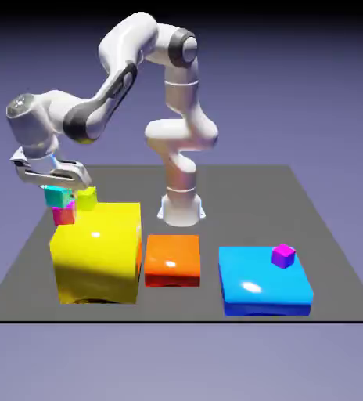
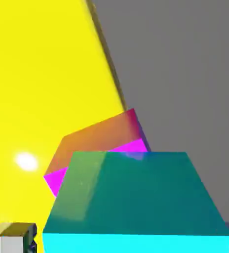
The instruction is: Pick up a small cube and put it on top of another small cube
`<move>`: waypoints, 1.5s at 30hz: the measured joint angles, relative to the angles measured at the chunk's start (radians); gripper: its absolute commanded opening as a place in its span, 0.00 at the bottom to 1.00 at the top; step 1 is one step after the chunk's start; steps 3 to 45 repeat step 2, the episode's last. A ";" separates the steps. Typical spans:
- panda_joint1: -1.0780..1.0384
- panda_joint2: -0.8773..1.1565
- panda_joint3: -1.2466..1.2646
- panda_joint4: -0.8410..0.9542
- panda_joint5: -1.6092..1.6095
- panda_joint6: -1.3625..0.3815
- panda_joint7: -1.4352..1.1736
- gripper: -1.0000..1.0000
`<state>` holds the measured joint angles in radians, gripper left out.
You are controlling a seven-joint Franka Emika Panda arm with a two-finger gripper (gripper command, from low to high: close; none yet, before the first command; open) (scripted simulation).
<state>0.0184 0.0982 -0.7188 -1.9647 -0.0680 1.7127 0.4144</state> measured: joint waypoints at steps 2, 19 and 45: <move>0.002 -0.001 0.001 0.072 0.001 -0.073 -0.002 1.00; 0.002 -0.001 0.001 0.072 0.001 -0.073 -0.002 1.00; 0.002 -0.001 0.001 0.072 0.001 -0.073 -0.002 1.00</move>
